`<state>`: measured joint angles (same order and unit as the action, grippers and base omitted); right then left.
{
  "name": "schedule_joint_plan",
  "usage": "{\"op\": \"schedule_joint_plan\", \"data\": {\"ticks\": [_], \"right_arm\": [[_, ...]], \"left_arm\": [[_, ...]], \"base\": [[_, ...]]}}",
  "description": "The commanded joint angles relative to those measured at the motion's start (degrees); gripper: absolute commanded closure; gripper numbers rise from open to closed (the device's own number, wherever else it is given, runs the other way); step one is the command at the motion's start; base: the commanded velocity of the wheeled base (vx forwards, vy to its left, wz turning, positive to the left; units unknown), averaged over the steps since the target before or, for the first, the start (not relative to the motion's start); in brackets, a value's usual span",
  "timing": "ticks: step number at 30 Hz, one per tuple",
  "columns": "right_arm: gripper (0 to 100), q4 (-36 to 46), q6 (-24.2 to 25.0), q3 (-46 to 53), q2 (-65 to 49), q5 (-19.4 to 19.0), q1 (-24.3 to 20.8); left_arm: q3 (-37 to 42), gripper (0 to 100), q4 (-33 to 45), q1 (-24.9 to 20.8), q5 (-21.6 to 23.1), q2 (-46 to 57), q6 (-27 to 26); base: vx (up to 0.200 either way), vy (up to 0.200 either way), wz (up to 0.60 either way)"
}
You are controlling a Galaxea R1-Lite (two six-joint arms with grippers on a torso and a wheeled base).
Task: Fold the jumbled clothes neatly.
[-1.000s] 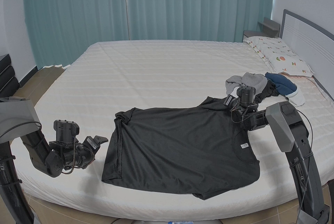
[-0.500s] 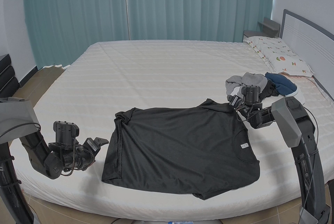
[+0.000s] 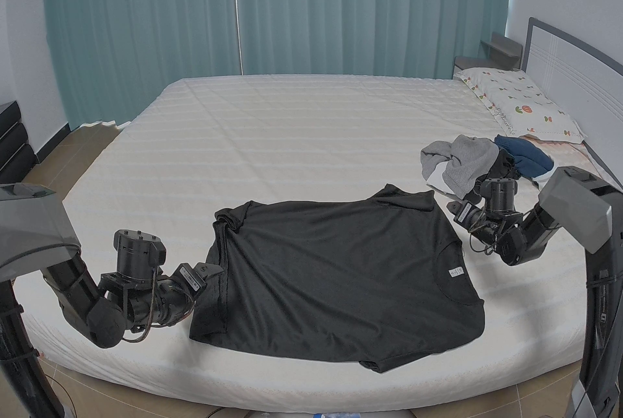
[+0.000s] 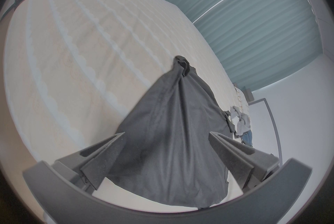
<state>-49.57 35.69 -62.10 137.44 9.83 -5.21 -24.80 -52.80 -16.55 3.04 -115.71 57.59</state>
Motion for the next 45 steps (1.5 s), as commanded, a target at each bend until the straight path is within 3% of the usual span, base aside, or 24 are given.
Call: {"op": "schedule_joint_plan", "data": {"ticks": [1,5,10,24,26,31,38,45], "right_arm": [[0,-17.2,11.9,32.2,-19.0,-5.2,0.5],[0,-23.9,14.8,38.5,-18.6,-7.7,0.6],[0,-25.2,15.2,40.7,-17.7,-10.4,0.2],[0,-25.6,14.8,40.7,-15.6,-10.2,0.0],[0,-25.6,14.8,40.7,-15.7,-10.2,-0.1],[0,-25.5,14.8,40.8,-16.0,-10.4,-0.2],[0,-25.6,14.8,41.4,-16.1,-10.4,-0.3],[0,-25.6,14.8,41.5,-16.1,-10.4,-0.3]], "left_arm": [[-1.5,0,0.0,-12.1,-5.1,-1.3,3.7],[-3.4,0,-0.1,-13.4,-6.4,-6.5,3.6],[-4.6,0,-3.5,-14.0,-8.2,-10.7,3.1],[-6.5,0,-4.4,-14.2,-10.7,-15.2,0.6],[-6.8,0,-4.5,-13.0,-15.1,-15.6,-0.5],[-4.1,0,-4.9,-10.5,-17.6,-15.2,-0.8],[-0.3,0,-10.7,-5.1,-18.6,-13.2,-2.9],[0.7,0,-10.9,-0.7,-18.6,-11.6,-3.7]], "base": [[0.000,0.000,0.00],[0.000,0.000,0.00],[0.000,0.000,0.00],[0.000,0.000,0.00],[0.000,0.000,0.00],[0.000,0.000,0.00],[0.000,0.000,0.00],[0.000,0.000,0.00]]}}
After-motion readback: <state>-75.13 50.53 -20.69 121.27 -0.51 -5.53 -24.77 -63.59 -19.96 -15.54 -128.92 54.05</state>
